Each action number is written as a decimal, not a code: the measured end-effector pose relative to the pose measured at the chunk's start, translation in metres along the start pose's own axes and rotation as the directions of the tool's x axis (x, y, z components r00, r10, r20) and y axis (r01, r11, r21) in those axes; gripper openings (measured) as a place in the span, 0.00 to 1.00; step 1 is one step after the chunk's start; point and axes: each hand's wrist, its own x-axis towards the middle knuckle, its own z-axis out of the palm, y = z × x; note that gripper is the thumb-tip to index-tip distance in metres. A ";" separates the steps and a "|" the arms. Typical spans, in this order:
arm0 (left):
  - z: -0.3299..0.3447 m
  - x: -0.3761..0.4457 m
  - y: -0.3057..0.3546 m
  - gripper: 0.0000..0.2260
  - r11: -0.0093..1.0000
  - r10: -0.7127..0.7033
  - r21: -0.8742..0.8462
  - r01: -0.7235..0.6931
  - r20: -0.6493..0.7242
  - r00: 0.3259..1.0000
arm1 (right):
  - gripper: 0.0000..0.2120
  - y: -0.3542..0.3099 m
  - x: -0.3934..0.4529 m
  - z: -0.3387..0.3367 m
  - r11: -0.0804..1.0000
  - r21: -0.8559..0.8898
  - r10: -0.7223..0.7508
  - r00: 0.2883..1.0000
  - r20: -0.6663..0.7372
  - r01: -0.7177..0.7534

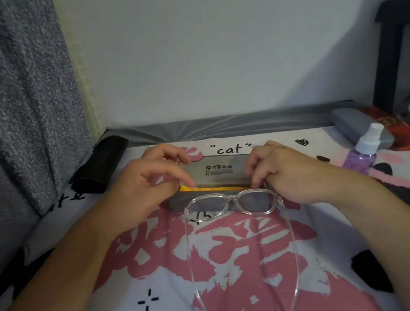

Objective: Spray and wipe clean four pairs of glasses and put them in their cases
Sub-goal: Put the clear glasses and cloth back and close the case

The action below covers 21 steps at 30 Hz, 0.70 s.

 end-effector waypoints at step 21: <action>-0.008 -0.010 0.017 0.09 0.963 -0.179 0.252 0.096 0.330 0.927 | 0.09 -0.008 -0.036 -0.042 0.863 0.487 -0.040 0.944 0.329 -0.133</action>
